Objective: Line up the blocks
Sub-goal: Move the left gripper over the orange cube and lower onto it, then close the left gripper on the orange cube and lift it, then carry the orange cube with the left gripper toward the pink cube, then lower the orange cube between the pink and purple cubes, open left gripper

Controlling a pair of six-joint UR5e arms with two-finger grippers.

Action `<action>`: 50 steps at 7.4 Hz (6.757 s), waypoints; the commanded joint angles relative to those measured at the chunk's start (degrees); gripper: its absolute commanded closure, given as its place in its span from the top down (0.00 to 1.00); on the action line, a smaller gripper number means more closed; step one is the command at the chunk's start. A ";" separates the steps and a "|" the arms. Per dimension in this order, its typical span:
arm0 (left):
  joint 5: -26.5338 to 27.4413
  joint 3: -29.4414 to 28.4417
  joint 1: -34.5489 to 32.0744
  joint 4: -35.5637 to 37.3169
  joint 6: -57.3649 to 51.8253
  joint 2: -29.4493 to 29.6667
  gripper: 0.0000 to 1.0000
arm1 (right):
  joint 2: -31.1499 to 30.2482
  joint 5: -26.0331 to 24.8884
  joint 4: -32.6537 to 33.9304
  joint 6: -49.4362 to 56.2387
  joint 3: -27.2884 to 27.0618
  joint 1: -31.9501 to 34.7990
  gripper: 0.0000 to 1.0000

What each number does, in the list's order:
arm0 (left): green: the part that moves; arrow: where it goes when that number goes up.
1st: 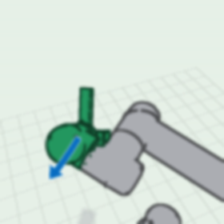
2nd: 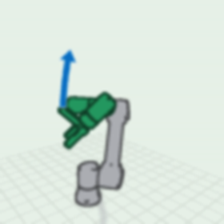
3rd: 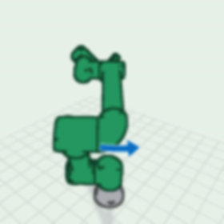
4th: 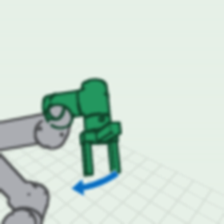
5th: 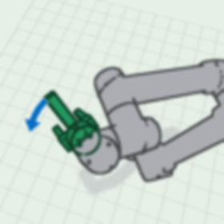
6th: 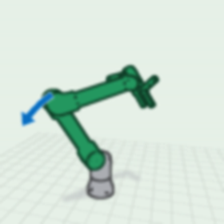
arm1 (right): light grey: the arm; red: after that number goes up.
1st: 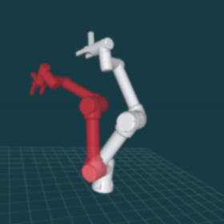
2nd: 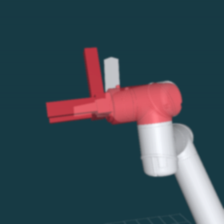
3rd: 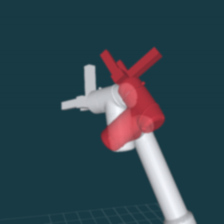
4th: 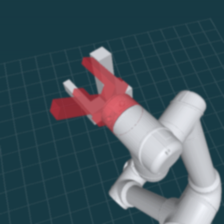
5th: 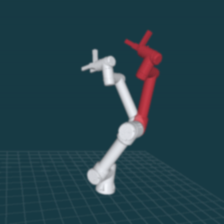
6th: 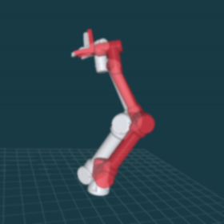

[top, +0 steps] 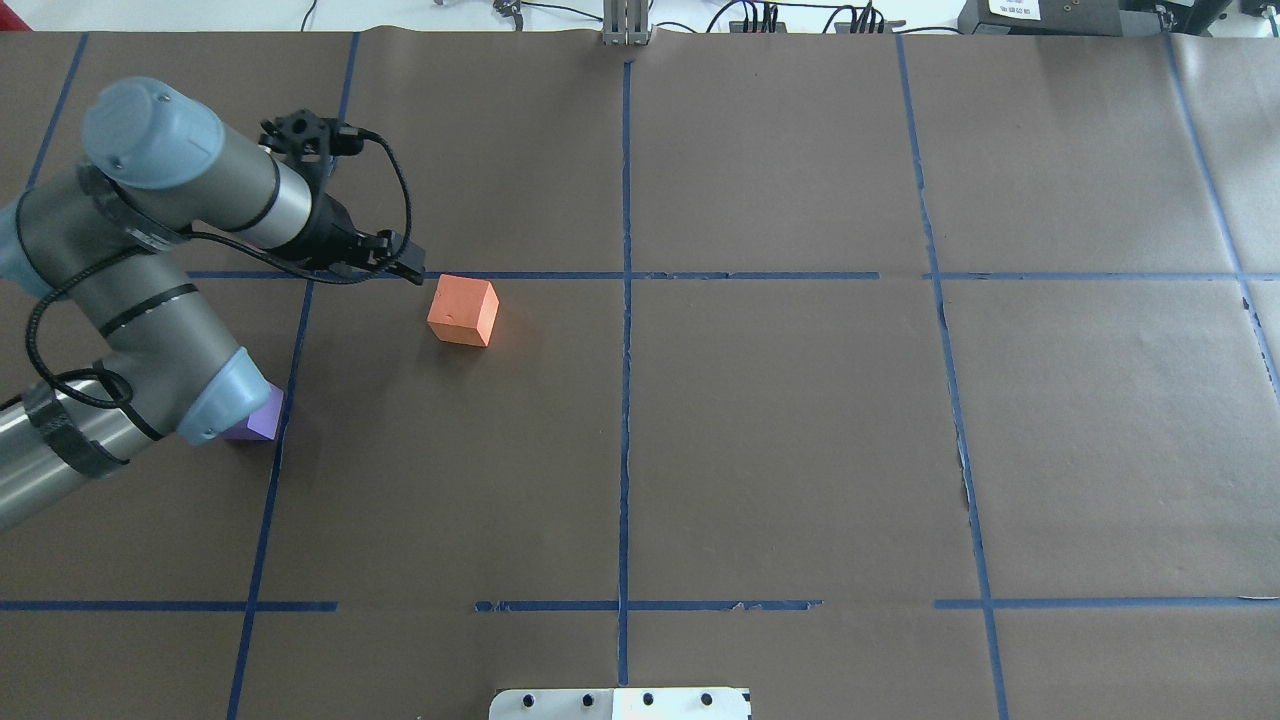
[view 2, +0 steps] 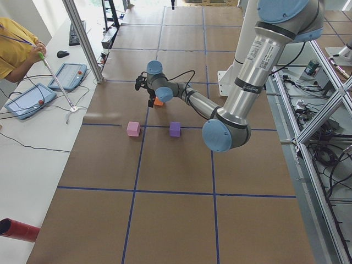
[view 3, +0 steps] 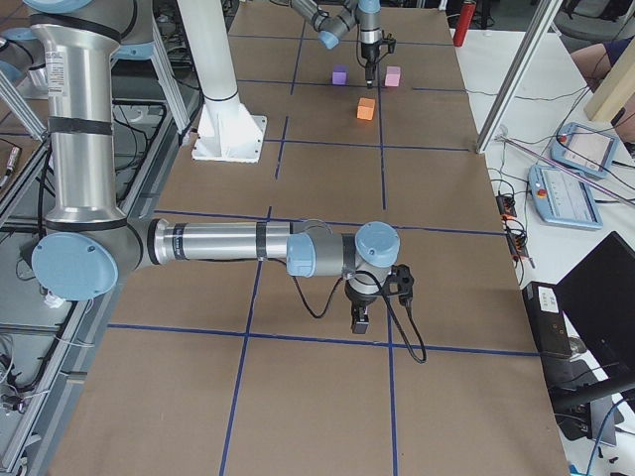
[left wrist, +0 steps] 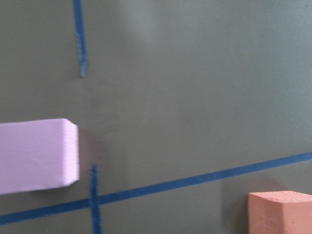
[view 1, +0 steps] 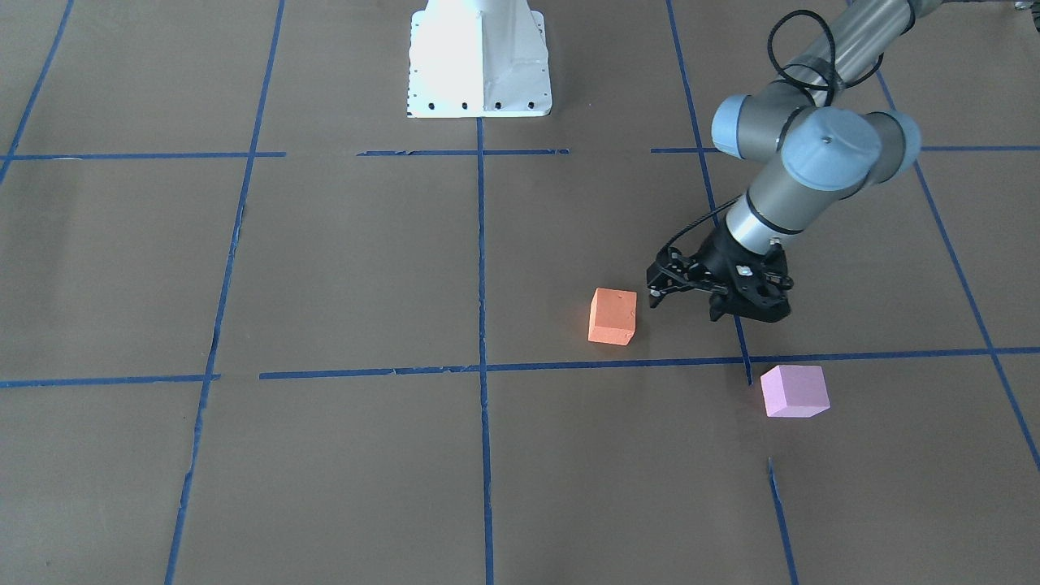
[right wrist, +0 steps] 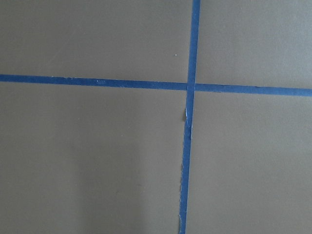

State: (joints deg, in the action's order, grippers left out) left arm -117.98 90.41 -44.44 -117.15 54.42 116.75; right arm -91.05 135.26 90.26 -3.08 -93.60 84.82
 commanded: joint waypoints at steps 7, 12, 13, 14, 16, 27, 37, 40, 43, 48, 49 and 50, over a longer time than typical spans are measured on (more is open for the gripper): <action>12.15 -0.50 5.85 8.86 -0.16 5.59 1.00 | 0.00 0.00 -0.08 0.00 0.00 0.00 1.00; 13.21 -4.36 6.73 10.80 -2.03 8.31 1.00 | 0.00 0.00 -0.08 0.00 0.00 0.00 1.00; 13.21 -5.93 7.43 10.72 -2.03 9.11 1.00 | 0.00 0.00 0.00 0.00 0.00 0.00 1.00; 13.21 -6.56 7.61 10.63 -2.03 9.37 1.00 | 0.00 0.00 -0.08 0.00 0.00 0.00 1.00; 13.30 -8.40 7.87 10.63 -2.12 9.55 1.00 | 0.00 0.09 0.00 0.00 0.00 0.00 1.00; 9.02 10.13 -1.50 14.85 -15.10 -4.74 0.10 | 0.00 0.00 -0.08 0.00 0.00 0.00 1.00; -4.10 -1.73 -7.50 6.06 -9.15 -10.75 0.13 | 0.00 0.00 -0.08 0.00 0.00 0.00 1.00; -4.10 -5.85 -7.50 1.86 -6.10 -8.12 0.13 | 0.00 0.00 -0.08 0.00 0.00 0.00 1.00; -3.49 -6.48 -7.50 1.05 -5.90 -8.29 0.16 | 0.00 0.00 0.00 0.00 0.00 0.00 1.00; -3.40 -7.97 -7.42 0.26 -5.55 -8.38 0.29 | 0.00 0.00 0.00 0.00 0.00 0.00 1.00; -3.40 -8.15 -7.42 0.26 -5.55 -8.29 0.65 | 0.00 0.00 0.00 0.00 0.00 0.00 1.00; -3.40 -8.15 -7.42 0.26 -5.64 -8.29 0.96 | 0.00 0.00 0.00 0.00 0.00 0.00 1.00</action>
State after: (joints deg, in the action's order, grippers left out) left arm -121.39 82.41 -51.87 -116.80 48.85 108.41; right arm -91.05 135.26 90.25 -3.08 -93.60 84.81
